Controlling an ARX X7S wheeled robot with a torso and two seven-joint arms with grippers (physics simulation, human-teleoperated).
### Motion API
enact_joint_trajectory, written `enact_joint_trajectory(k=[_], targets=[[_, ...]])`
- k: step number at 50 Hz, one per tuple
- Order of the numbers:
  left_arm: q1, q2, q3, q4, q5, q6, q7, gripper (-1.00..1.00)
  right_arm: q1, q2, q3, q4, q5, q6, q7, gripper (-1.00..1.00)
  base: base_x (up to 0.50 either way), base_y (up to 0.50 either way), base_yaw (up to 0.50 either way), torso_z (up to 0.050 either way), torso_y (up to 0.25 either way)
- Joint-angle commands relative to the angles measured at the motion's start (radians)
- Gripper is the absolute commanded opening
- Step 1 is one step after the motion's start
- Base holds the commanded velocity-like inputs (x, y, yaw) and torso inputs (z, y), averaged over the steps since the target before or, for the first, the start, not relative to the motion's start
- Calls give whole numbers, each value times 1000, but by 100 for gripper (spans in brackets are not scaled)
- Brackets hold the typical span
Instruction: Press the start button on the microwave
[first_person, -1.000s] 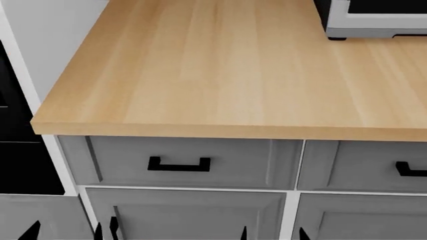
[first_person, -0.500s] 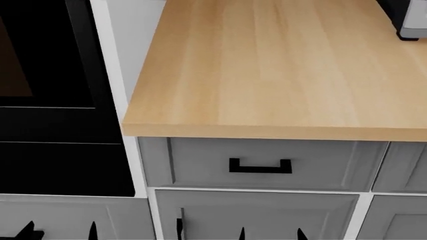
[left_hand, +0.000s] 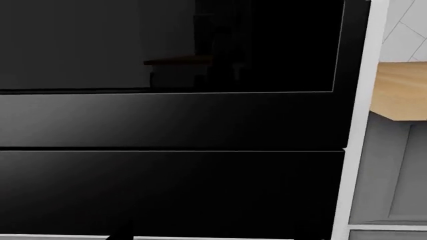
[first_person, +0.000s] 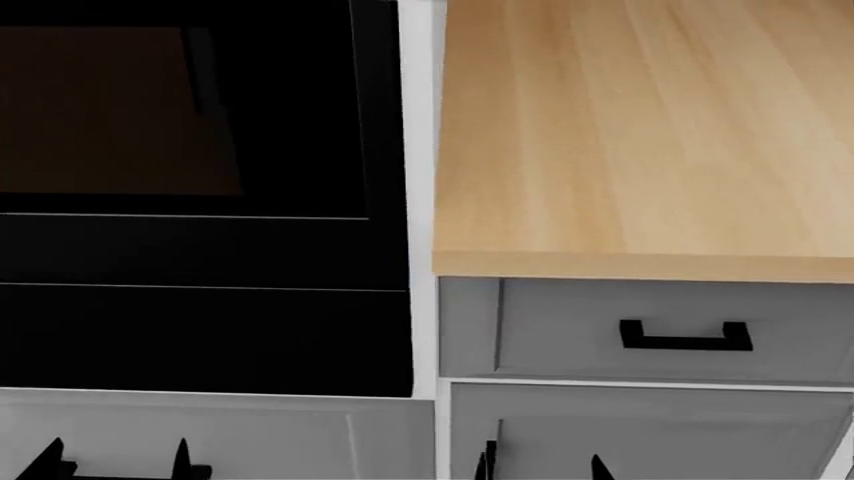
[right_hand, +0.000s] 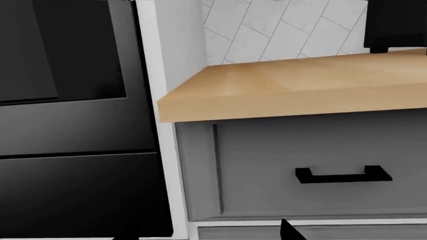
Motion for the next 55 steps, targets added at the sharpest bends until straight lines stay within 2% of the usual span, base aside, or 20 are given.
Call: enact_joint_trajectory(k=[1,20,27,31,34,35,40,44,46,48,50,55], targets=[[4,-8,8,13,0,1,-13,100,-2,5,-9,0,13,-14,4,100,0,500,0,0,0],[4,-17,16,8,-10,8,-26,100,-5,14,-20,7,29,-35,15,100,3,500,0,0,0],[13,-20,22,27,-8,45,-30,100,-16,21,-19,-26,19,-64,29,100,2,36,0,0,0],[44,-44,22,197,13,-1,-54,100,-33,52,-24,-224,-24,33,82,100,0,0,0,0,0],[65,-65,15,383,52,-35,-82,100,-29,75,-22,-398,-69,164,141,100,0,0,0,0,0],[69,-69,13,432,69,-45,-92,100,-27,96,-38,-446,-34,172,99,100,0,0,0,0,0],[70,-77,-10,607,106,-79,-128,100,-2,97,-30,-658,-180,311,216,100,0,0,0,0,0],[79,-90,-32,692,119,-30,-139,100,4,114,-48,-730,-233,256,224,100,0,0,0,0,0],[113,-104,-41,676,94,81,-127,100,-2,108,-46,-762,-296,278,260,100,0,0,0,0,0],[130,-106,-46,662,135,153,-138,100,-20,141,-75,-772,-336,220,246,100,0,0,0,0,0],[139,-107,-44,646,176,198,-147,100,-26,143,-82,-775,-352,205,253,100,0,0,0,0,0],[149,-120,-38,622,155,288,-145,100,-43,154,-75,-775,-333,140,261,100,0,0,0,0,0]])
